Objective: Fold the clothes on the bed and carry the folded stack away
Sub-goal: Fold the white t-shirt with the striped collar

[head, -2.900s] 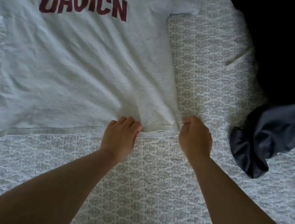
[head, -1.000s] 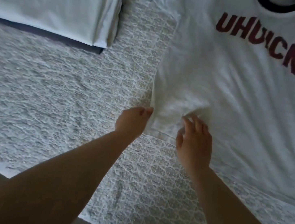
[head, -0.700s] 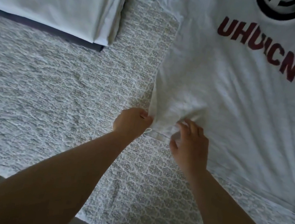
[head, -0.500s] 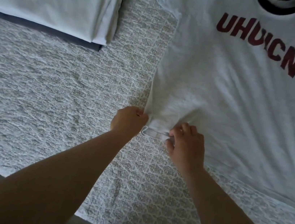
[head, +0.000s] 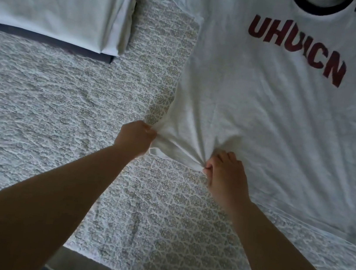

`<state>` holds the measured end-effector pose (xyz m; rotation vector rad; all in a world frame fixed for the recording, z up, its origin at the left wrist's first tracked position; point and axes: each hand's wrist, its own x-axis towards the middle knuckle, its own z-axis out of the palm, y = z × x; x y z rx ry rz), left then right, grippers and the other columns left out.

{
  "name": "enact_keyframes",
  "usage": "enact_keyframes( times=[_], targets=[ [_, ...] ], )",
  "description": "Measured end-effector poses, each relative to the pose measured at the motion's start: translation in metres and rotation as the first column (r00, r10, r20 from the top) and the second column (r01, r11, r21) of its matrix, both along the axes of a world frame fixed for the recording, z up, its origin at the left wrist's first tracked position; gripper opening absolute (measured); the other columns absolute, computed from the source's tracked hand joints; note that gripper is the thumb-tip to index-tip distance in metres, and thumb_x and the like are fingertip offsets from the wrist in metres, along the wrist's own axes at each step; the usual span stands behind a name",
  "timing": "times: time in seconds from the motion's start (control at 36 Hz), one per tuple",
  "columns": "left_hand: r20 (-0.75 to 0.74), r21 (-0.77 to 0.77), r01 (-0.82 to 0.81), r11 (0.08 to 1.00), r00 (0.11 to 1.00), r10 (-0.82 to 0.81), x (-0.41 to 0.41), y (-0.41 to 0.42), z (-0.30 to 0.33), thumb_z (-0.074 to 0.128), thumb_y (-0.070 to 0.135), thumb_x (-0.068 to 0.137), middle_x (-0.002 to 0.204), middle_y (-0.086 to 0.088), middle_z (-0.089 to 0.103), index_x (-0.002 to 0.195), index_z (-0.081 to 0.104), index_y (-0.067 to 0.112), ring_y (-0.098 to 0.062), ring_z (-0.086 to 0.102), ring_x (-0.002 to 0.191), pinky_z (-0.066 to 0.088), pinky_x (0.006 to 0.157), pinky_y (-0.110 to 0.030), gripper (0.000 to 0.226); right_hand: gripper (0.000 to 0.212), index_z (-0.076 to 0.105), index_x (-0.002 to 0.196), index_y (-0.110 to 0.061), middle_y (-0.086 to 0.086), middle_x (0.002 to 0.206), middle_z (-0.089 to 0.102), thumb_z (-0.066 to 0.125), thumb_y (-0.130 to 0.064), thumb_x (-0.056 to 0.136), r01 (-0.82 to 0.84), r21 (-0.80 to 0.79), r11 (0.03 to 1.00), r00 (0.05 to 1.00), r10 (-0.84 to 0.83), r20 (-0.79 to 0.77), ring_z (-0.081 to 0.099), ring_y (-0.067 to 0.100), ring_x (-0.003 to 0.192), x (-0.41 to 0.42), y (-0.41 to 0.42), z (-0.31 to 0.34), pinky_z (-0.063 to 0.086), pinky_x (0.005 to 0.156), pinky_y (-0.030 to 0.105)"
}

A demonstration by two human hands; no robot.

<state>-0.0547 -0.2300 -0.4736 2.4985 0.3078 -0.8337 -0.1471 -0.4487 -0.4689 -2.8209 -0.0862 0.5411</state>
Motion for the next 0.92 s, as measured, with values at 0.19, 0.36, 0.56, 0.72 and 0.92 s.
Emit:
enact_keyframes(
  times=[0.19,0.36,0.56,0.72,0.92],
  targets=[
    [0.015,-0.029,-0.271,0.962,0.962,0.271,-0.01,-0.01,-0.005,0.04,0.022,0.096,0.073,0.001,0.052,0.098,0.054,0.008,-0.009,0.049,0.059,0.033,0.044,-0.021,0.02,0.02,0.061,0.106,-0.013,0.002,0.112,0.053,0.059,-0.015,0.086,-0.048,0.016,0.999,0.999,0.048,-0.001,0.049,0.022,0.105,-0.004,0.015,-0.002,0.042,0.089,0.034],
    [0.091,-0.116,-0.275,0.955,0.954,0.286,-0.018,-0.024,-0.003,0.036,0.043,0.1,0.064,0.002,0.053,0.077,0.053,0.015,-0.011,0.046,0.052,0.034,0.045,-0.02,0.04,0.036,0.059,0.113,-0.012,0.007,0.115,0.056,0.069,-0.019,0.079,0.014,0.066,0.998,0.994,-0.021,0.106,0.055,0.026,0.104,-0.007,0.015,-0.001,0.05,0.085,0.044],
    [0.099,0.031,-0.51,0.86,0.858,0.505,-0.034,-0.009,-0.003,0.04,0.042,0.099,0.087,-0.002,0.061,0.1,0.058,0.018,-0.026,0.061,0.08,0.052,0.074,-0.037,0.03,0.075,-0.006,0.15,-0.032,0.002,0.157,-0.021,0.035,-0.058,0.093,0.104,-0.132,0.986,0.975,-0.127,-0.183,-0.015,0.023,0.145,-0.01,0.001,-0.01,0.004,0.112,0.062],
    [0.16,0.16,-0.402,0.902,0.912,0.378,-0.026,-0.017,0.004,0.05,0.023,0.093,0.115,-0.007,0.052,0.111,0.05,0.02,-0.024,0.051,0.1,0.044,0.082,-0.037,0.018,0.066,0.01,0.15,-0.034,-0.002,0.16,-0.008,0.034,-0.057,0.093,0.134,-0.058,0.989,0.975,-0.143,-0.172,-0.007,0.021,0.146,-0.006,-0.003,-0.002,0.007,0.113,0.059],
    [0.494,0.189,0.318,0.929,0.787,-0.37,-0.045,-0.074,0.006,0.059,0.023,0.086,0.137,-0.004,0.048,0.129,0.052,0.018,-0.023,0.042,0.127,0.028,0.111,-0.047,0.044,0.036,0.055,0.125,-0.01,0.011,0.129,0.052,0.053,-0.015,0.089,0.417,0.101,0.903,0.902,-0.425,0.071,0.046,0.03,0.116,-0.008,-0.026,0.0,0.04,0.09,0.039]
  ],
)
